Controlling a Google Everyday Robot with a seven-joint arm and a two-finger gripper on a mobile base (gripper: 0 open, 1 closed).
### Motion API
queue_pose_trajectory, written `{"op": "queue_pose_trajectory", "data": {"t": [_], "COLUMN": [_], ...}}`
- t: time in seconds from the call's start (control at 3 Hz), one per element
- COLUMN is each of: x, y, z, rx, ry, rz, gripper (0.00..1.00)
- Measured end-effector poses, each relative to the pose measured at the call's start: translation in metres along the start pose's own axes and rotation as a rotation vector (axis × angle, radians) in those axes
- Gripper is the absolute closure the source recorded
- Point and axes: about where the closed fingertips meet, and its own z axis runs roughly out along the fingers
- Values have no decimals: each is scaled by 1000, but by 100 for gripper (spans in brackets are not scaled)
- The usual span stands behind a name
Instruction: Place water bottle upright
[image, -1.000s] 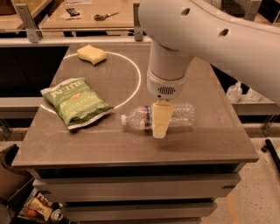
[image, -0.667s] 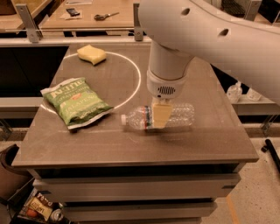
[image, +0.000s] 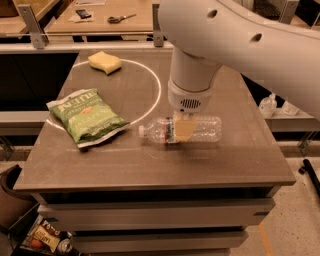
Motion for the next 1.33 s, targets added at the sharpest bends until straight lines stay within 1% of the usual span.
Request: {"op": "queue_pose_trajectory", "data": {"t": [0.33, 0.67, 1.0, 1.33], "x": [0, 2, 17, 39], "y": [0, -1, -5, -13], "z": [0, -7, -30, -57], "rx": [2, 14, 60, 115], "ry": [0, -13, -64, -177], "rz": [0, -7, -11, -10], "gripper": [100, 100, 100, 100]}}
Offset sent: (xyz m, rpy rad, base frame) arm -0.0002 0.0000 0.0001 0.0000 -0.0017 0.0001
